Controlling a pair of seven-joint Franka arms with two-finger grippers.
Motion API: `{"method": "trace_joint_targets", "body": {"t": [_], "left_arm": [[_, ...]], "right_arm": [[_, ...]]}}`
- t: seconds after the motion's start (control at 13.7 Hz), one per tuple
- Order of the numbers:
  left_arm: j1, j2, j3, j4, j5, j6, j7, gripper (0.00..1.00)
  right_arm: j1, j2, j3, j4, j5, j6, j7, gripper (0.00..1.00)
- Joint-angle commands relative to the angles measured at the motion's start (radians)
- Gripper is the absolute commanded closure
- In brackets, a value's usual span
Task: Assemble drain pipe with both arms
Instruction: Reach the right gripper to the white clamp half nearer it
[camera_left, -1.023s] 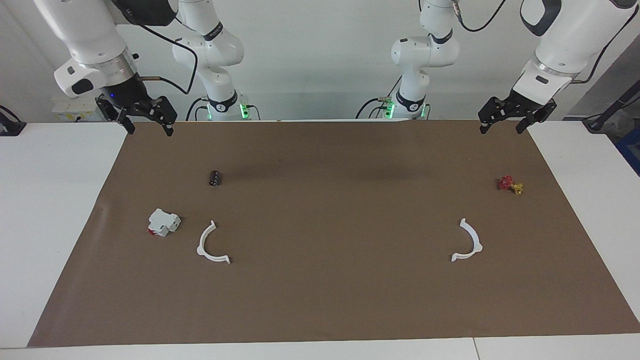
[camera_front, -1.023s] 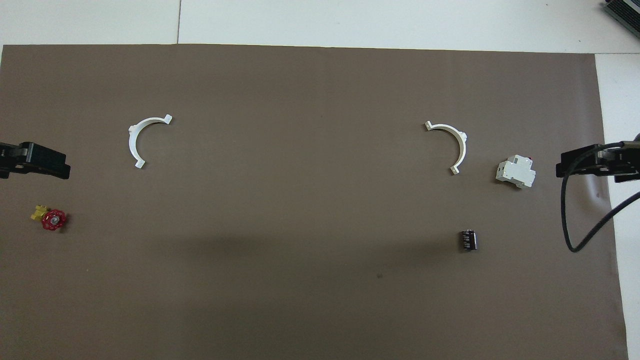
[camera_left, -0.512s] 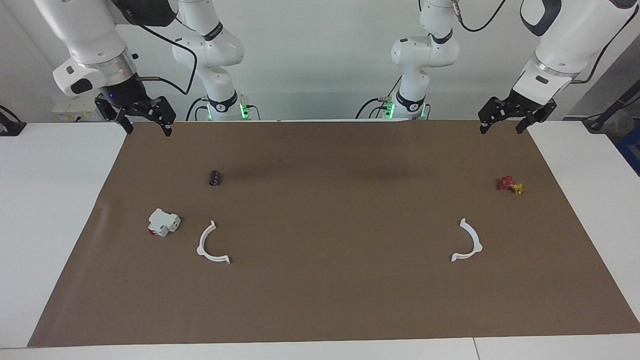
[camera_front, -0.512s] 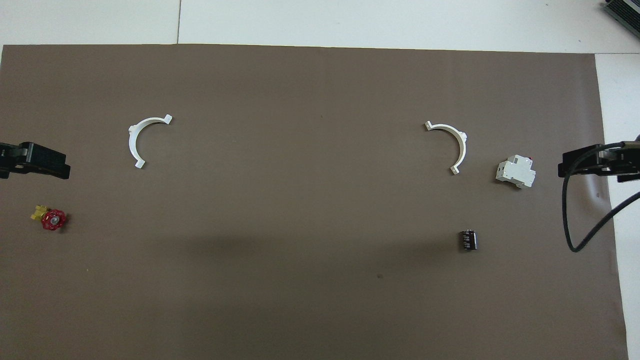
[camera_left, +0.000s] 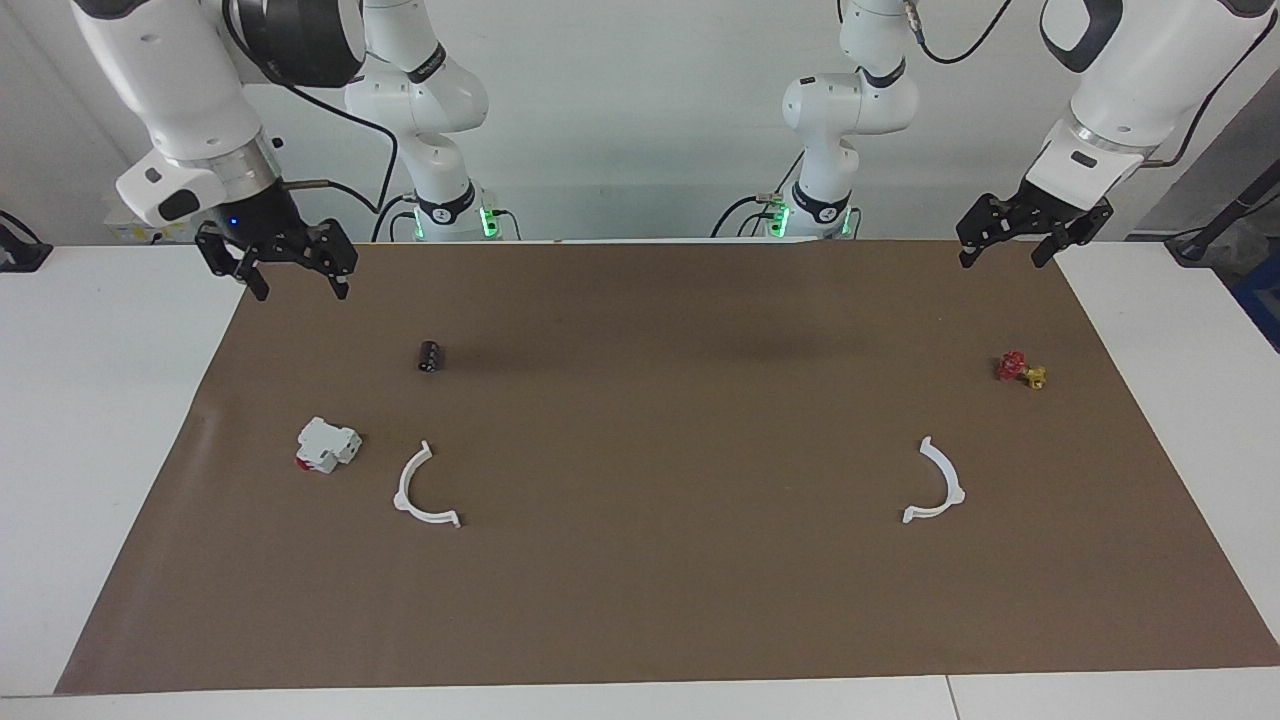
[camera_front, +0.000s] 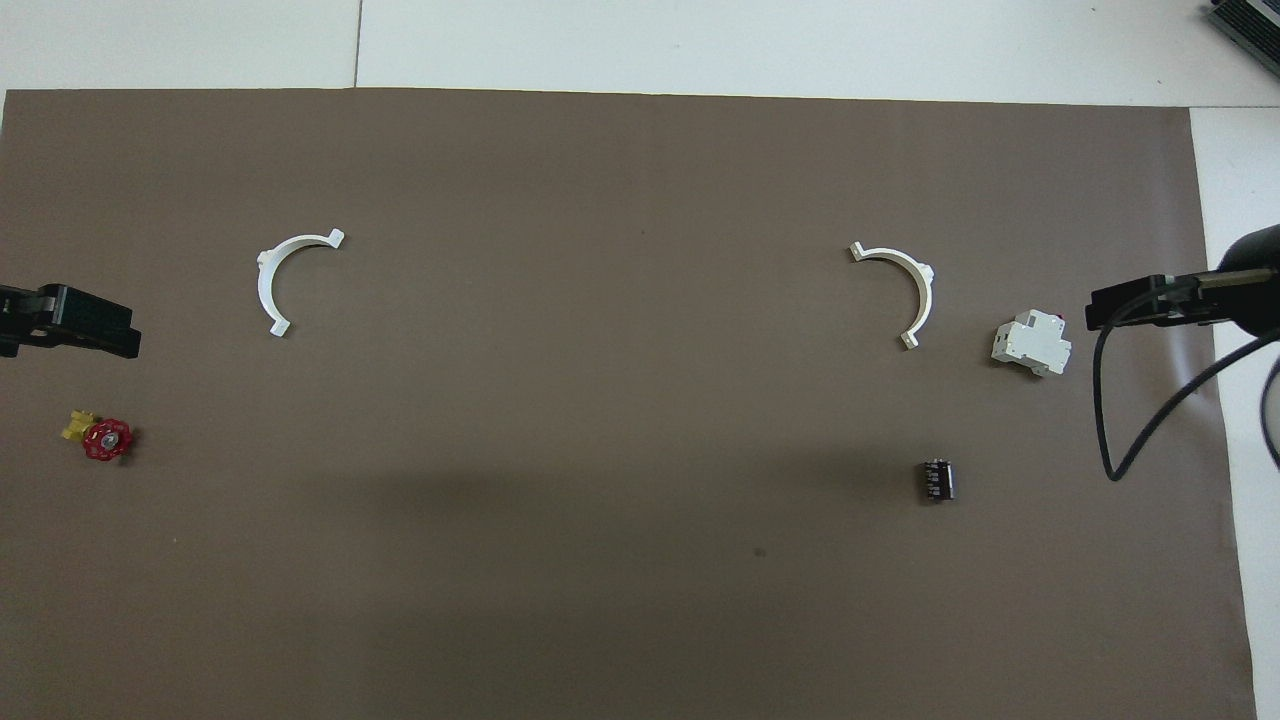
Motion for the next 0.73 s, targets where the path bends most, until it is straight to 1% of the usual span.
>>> {"method": "trace_joint_targets", "body": {"t": [0.0,0.15,0.29,0.37,0.51,0.66], "left_arm": [[0.007,-0.026,-0.003,-0.026,-0.011,-0.005,0.004,0.00],[0.008,-0.026,-0.003,-0.026,-0.011,-0.005,0.004,0.00],[0.007,-0.026,-0.003,-0.026,-0.011,-0.005,0.004,0.00],[0.008,-0.026,-0.003,-0.026,-0.011,-0.005,0.004,0.00],[0.008,-0.026,-0.003,-0.026,-0.011,-0.005,0.004,0.00],[0.008,-0.026,-0.003,-0.026,-0.011,-0.005,0.004,0.00]], "right_arm": [[-0.002,0.110,0.001,-0.006,0.019,0.138,-0.137,0.00],[0.012,0.187,0.010,-0.006,0.030,0.247,-0.173,0.00],[0.014,0.263,0.013,-0.021,0.046,0.357,-0.251,0.00],[0.018,0.300,0.015,-0.043,0.081,0.423,-0.287,0.00],[0.037,0.360,0.015,-0.095,0.096,0.569,-0.341,0.00],[0.035,0.427,0.015,-0.097,0.115,0.620,-0.444,0.01]]}}
